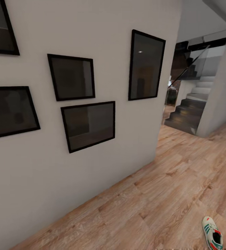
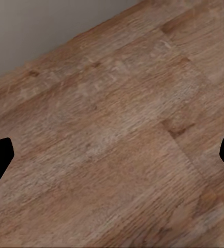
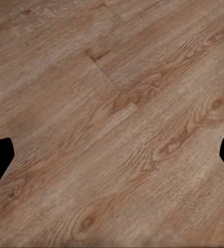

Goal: Pick up the two gym shoes and the two sandals from the corridor floor and place them onto the hallstand (shoe rack) in the corridor, making sure they are on the rack and not on the floor. Arrange them so the two gym shoes are next to each other and the two sandals are next to each other.

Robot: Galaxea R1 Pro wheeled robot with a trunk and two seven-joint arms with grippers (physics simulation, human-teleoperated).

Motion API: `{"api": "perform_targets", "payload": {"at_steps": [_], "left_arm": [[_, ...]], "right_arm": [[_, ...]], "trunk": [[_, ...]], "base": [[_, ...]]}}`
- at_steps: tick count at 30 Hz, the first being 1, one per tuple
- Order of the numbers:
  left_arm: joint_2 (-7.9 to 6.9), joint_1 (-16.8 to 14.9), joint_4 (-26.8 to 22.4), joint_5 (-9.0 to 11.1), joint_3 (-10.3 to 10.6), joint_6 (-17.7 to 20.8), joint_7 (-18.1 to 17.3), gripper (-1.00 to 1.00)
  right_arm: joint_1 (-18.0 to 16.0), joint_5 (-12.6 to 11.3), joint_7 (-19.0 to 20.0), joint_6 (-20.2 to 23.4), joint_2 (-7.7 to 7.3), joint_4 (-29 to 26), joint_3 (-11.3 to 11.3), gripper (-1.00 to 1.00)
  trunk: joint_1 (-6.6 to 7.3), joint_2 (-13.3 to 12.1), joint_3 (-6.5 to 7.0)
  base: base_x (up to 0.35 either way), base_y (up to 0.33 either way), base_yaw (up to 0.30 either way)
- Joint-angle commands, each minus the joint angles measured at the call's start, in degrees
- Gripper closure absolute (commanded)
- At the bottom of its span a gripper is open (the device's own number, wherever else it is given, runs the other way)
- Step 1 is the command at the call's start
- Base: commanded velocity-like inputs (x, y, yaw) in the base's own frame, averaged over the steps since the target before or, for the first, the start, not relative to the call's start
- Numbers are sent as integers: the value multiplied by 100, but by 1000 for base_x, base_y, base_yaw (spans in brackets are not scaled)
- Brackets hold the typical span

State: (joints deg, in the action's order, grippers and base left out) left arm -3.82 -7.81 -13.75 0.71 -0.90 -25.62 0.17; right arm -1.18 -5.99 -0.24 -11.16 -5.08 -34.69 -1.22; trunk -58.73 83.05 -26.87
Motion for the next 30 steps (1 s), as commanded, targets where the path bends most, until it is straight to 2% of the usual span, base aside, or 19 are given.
{"api": "perform_targets", "payload": {"at_steps": [1, 10, 11, 13, 18, 30], "left_arm": [[-3, -2, 1, 6, -24, -19, 1, -100], [-18, 11, -4, 6, -348, -28, 1, -100], [-15, 14, -5, 1, -542, -39, -5, -100], [-15, 15, -5, -3, -602, -42, -6, -100], [-9, 16, -1, -26, -668, -42, -8, -100], [-3, 16, -5, -94, -657, -40, -8, -100]], "right_arm": [[-5, -60, -2, -23, -2, 5, 7, -100], [-5, -58, -2, -26, -2, 6, -198, -100], [-5, -54, -2, -26, -2, 3, -314, -100], [-5, -53, -2, -26, -2, 3, -365, -100], [-5, -50, -2, -26, -2, 5, -427, -100], [-5, -43, -2, -26, -2, 7, -457, -100]], "trunk": [[0, 3, -6], [0, 3, -6], [0, 3, -6], [0, 3, -6], [0, 3, -6], [0, 3, -6]], "base": [[0, 0, -288], [0, 0, -289], [0, 0, -289], [0, 0, -289], [0, 0, -289], [0, 0, -289]]}}
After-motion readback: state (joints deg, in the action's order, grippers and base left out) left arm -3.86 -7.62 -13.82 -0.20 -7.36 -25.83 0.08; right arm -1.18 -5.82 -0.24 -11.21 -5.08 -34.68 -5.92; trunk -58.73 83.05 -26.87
